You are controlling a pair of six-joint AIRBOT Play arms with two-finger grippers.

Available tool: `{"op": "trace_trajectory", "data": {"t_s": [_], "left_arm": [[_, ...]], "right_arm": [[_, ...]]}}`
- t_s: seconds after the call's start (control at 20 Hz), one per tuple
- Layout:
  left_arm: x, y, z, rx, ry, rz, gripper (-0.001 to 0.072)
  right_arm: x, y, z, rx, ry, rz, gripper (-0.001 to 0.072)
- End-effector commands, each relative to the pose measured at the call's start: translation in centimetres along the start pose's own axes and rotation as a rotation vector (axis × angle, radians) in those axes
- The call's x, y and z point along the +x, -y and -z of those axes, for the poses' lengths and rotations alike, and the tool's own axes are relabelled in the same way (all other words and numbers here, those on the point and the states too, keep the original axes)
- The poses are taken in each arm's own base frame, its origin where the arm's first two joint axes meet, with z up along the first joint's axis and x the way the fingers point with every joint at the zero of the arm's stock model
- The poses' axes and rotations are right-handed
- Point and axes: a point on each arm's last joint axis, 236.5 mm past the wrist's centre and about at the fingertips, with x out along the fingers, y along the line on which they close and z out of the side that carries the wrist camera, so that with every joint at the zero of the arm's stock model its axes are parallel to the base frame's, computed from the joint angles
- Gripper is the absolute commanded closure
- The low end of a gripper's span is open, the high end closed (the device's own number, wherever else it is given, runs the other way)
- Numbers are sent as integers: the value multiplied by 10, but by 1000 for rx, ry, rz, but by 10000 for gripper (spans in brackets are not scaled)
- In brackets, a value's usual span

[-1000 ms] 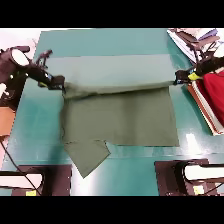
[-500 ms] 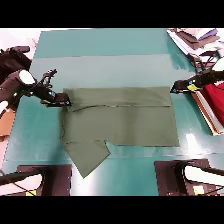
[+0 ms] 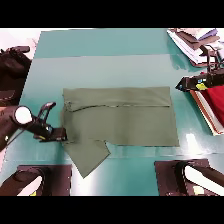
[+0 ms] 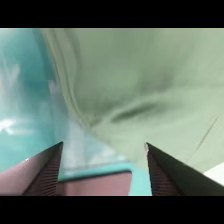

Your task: Fold the shirts.

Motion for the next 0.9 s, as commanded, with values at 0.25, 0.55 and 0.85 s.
{"op": "trace_trajectory", "data": {"t_s": [0.25,0.55,0.85], "left_arm": [[41,30,24,-149,-17,193,110],[44,36,35,-139,-59,220,368],[14,48,15,-17,2,232,678]], "right_arm": [[-3,-9,-2,11,15,-33,236],[-5,-11,8,8,-24,-38,263],[-4,23,105,156,-292,-41,259]]}}
